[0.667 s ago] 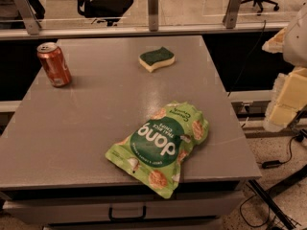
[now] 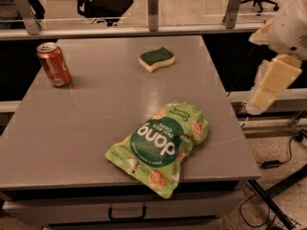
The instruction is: Move sponge near green rice chip bag
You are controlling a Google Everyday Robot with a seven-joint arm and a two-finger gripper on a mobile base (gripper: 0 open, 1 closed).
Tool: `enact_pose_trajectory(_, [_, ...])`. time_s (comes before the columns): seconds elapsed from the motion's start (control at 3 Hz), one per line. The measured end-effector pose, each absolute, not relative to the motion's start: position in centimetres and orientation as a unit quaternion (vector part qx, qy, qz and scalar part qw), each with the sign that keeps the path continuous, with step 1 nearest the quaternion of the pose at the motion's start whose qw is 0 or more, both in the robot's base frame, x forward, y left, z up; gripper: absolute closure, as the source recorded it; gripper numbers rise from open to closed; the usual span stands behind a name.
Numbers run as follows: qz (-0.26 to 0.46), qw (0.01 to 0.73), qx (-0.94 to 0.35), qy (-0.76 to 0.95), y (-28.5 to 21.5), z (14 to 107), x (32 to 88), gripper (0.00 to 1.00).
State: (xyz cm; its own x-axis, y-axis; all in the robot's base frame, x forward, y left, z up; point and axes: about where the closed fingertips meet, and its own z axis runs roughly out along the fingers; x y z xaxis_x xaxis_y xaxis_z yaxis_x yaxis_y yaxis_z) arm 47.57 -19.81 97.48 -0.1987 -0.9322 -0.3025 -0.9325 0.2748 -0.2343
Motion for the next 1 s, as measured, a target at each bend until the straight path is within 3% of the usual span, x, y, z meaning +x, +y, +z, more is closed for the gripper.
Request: enact_pose_trajectory(1.0, [0.092, 0.248, -0.582, 0.769, -11.8, 92.8, 60.8, 0.0])
